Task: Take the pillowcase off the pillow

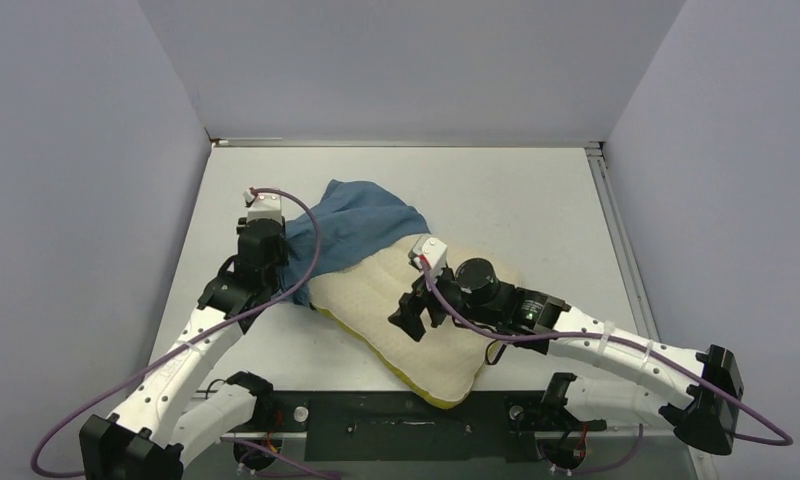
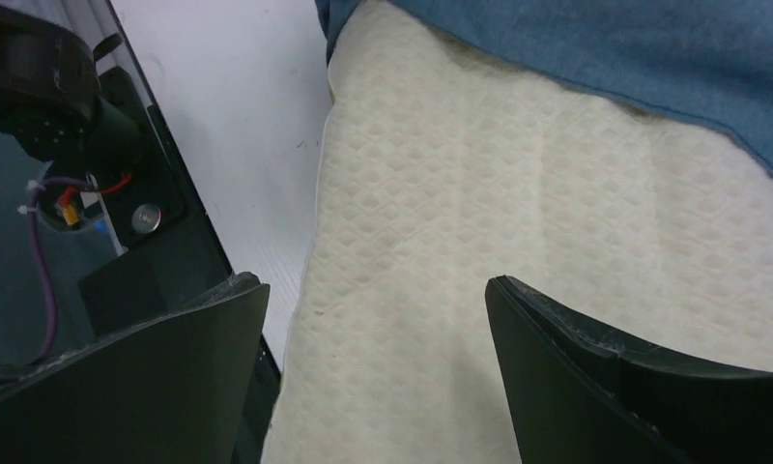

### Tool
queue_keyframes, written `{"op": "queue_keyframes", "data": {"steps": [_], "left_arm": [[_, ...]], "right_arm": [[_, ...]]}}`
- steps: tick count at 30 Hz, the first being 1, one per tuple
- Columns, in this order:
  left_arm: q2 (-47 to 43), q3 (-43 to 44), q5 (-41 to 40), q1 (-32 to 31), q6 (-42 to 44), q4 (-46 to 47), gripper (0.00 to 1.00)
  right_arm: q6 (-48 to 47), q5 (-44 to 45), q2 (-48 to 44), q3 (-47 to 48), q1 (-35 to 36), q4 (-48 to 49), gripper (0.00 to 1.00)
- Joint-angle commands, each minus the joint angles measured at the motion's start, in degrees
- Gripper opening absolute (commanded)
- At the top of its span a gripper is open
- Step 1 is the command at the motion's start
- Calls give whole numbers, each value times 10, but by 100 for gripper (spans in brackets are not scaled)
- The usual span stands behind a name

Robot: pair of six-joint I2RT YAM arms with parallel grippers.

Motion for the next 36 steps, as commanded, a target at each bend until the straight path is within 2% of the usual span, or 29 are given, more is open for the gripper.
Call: {"op": "queue_keyframes", "data": {"steps": [1, 4, 10, 13, 15, 17, 21, 25, 29, 36], "left_arm": [[-28, 8, 14, 2, 8, 42, 32], [-42, 5, 29, 1, 6, 42, 36], [-50, 10, 5, -4, 1, 31, 47], [-52, 10, 11, -5, 0, 31, 57], [-51, 9, 30, -7, 1, 35, 67], [-43, 13, 41, -10, -6, 33, 79], [-3, 65, 73, -11, -21, 3, 89], [65, 135, 123, -12, -35, -25, 91], [144, 203, 160, -29, -36, -34, 91], [318, 362, 173, -95, 21, -74, 92]], "right_arm": [[16, -31, 17, 72, -49, -18, 89], [25, -40, 41, 105, -115, -28, 96], [72, -129, 132, 141, -293, -13, 99], [99, -179, 186, 127, -353, 36, 100], [113, -213, 223, 118, -382, 68, 100], [116, -234, 263, 118, -391, 90, 95], [122, -288, 339, 118, -393, 131, 92], [140, -311, 376, 98, -392, 182, 91], [132, -329, 393, 91, -392, 187, 96], [144, -361, 400, 76, -382, 217, 28]]}}
